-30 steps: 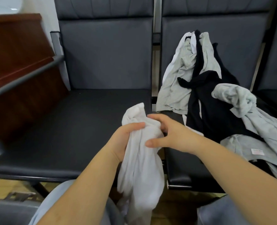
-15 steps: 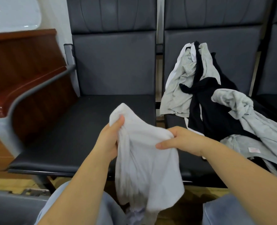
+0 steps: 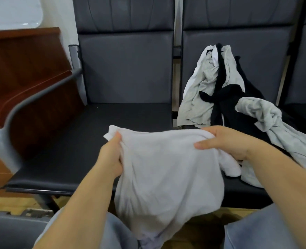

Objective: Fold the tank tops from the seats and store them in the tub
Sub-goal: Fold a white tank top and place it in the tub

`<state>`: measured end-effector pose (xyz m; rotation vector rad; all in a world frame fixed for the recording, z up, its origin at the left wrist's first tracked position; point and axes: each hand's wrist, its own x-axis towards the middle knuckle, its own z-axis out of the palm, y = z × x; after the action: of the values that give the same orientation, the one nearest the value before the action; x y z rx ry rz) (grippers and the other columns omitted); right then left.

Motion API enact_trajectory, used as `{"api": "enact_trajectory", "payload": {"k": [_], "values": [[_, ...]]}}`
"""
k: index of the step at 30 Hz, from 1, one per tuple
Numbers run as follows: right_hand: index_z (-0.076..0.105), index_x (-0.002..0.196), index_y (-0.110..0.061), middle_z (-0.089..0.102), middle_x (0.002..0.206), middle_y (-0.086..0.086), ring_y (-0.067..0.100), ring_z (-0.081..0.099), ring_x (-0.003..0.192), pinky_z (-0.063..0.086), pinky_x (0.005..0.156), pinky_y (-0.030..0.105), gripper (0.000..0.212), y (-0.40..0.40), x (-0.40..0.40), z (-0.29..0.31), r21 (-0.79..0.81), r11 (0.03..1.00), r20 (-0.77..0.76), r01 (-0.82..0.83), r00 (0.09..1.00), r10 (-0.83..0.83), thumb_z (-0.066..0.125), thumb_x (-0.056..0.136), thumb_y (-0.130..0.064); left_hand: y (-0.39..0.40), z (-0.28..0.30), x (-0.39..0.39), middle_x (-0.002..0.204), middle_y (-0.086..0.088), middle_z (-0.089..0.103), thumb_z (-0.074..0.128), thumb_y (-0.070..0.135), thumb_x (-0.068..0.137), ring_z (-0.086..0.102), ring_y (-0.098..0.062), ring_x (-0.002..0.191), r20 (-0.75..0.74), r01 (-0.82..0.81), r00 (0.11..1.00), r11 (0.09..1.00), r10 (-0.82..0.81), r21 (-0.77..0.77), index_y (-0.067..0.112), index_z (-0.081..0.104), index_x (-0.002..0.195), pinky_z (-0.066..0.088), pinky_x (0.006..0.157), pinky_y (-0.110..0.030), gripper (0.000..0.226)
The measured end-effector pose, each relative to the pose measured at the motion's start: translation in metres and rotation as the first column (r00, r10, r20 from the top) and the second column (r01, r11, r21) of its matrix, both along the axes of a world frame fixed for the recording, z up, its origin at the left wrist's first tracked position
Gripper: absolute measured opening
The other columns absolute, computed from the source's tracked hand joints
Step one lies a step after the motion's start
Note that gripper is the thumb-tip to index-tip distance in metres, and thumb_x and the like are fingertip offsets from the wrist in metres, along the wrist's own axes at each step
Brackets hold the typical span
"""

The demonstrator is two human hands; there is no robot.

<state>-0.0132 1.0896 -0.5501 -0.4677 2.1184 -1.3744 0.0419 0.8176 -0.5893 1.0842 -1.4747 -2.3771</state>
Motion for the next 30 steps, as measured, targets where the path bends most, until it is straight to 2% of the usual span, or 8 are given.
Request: {"api": "enact_trajectory", "payload": {"k": [5, 10, 14, 17, 21, 24, 28, 30], "values": [[0.069, 0.100, -0.015, 0.073, 0.091, 0.005, 0.016, 0.068, 0.080, 0.055, 0.069, 0.028, 0.015, -0.035, 0.006, -0.012, -0.278, 0.941, 0.114, 0.193, 0.979, -0.167, 0.066, 0.085, -0.017, 0.052, -0.010, 0.010, 0.116, -0.014, 0.068, 0.057, 0.064, 0.078, 0.066, -0.029, 0.106, -0.183, 0.474, 0.870, 0.879, -0.457, 0.058, 0.008, 0.059, 0.127, 0.049, 0.097, -0.045, 0.074], [0.065, 0.120, -0.021, 0.069, 0.115, 0.004, 0.020, 0.067, 0.105, 0.056, 0.083, 0.033, 0.035, -0.052, 0.002, -0.017, -0.352, 0.919, 0.129, 0.177, 0.982, -0.139, 0.064, 0.088, -0.007, 0.077, -0.021, 0.007, 0.127, -0.002, 0.062, 0.074, 0.041, 0.076, 0.060, -0.016, 0.117, -0.195, 0.608, 0.604, 0.605, -0.773, -0.515, 0.021, 0.048, 0.137, 0.048, 0.102, -0.043, 0.069], [0.061, 0.123, -0.021, 0.063, 0.123, 0.003, 0.017, 0.062, 0.111, 0.052, 0.094, 0.032, 0.039, -0.057, -0.005, -0.017, -0.447, 0.830, 0.151, 0.334, 0.942, -0.298, 0.069, 0.085, -0.022, 0.075, -0.019, 0.001, 0.115, 0.002, 0.069, 0.065, 0.025, 0.091, 0.065, -0.013, 0.107, -0.245, 0.560, 0.674, 0.698, -0.697, -0.446, 0.026, 0.059, 0.122, 0.051, 0.096, -0.037, 0.032], [0.057, 0.129, -0.015, 0.064, 0.125, 0.005, 0.020, 0.062, 0.114, 0.047, 0.102, 0.039, 0.085, -0.064, -0.004, -0.025, -0.442, 0.823, 0.205, 0.356, 0.934, -0.293, 0.076, 0.058, -0.058, 0.074, -0.014, -0.003, 0.107, -0.002, 0.072, 0.061, 0.023, 0.091, 0.068, -0.017, 0.102, -0.320, 0.487, 0.763, 0.825, -0.562, -0.287, 0.023, 0.062, 0.113, 0.054, 0.091, -0.037, 0.022], [0.060, 0.123, -0.016, 0.068, 0.120, 0.009, 0.026, 0.064, 0.112, 0.045, 0.102, 0.043, 0.079, -0.077, 0.007, -0.042, -0.415, 0.883, 0.430, 0.221, 0.902, -0.023, 0.067, 0.059, -0.062, 0.064, -0.002, -0.007, 0.103, -0.005, 0.072, 0.064, 0.022, 0.090, 0.071, -0.021, 0.095, -0.342, 0.301, 0.866, 0.927, -0.364, -0.225, 0.019, 0.061, 0.111, 0.057, 0.084, -0.040, 0.022], [0.062, 0.118, -0.018, 0.069, 0.118, 0.008, 0.025, 0.064, 0.112, 0.045, 0.103, 0.043, 0.070, -0.082, 0.016, -0.051, -0.347, 0.936, 0.450, 0.054, 0.885, 0.116, 0.067, 0.061, -0.059, 0.050, 0.007, -0.006, 0.108, -0.005, 0.068, 0.063, 0.025, 0.091, 0.068, -0.023, 0.097, -0.335, 0.196, 0.899, 0.942, -0.283, -0.271, 0.020, 0.056, 0.121, 0.057, 0.082, -0.041, 0.031], [0.060, 0.122, -0.018, 0.067, 0.120, 0.008, 0.026, 0.061, 0.115, 0.042, 0.106, 0.048, 0.097, -0.087, 0.025, -0.054, -0.213, 0.946, 0.412, -0.246, 0.855, 0.315, 0.092, 0.037, -0.053, 0.034, 0.007, -0.006, 0.097, 0.004, 0.063, 0.061, 0.029, 0.093, 0.064, -0.014, 0.087, -0.297, 0.065, 0.943, 0.958, -0.151, -0.280, 0.027, 0.051, 0.112, 0.051, 0.066, -0.030, 0.022], [0.060, 0.122, -0.019, 0.066, 0.120, 0.006, 0.023, 0.060, 0.116, 0.044, 0.105, 0.046, 0.091, -0.086, 0.026, -0.054, -0.208, 0.915, 0.395, -0.347, 0.826, 0.403, 0.093, 0.041, -0.045, 0.025, 0.008, -0.007, 0.094, 0.008, 0.059, 0.060, 0.031, 0.093, 0.060, -0.011, 0.085, -0.265, -0.010, 0.962, 0.955, -0.072, -0.298, 0.027, 0.048, 0.117, 0.048, 0.065, -0.029, 0.026]]}}
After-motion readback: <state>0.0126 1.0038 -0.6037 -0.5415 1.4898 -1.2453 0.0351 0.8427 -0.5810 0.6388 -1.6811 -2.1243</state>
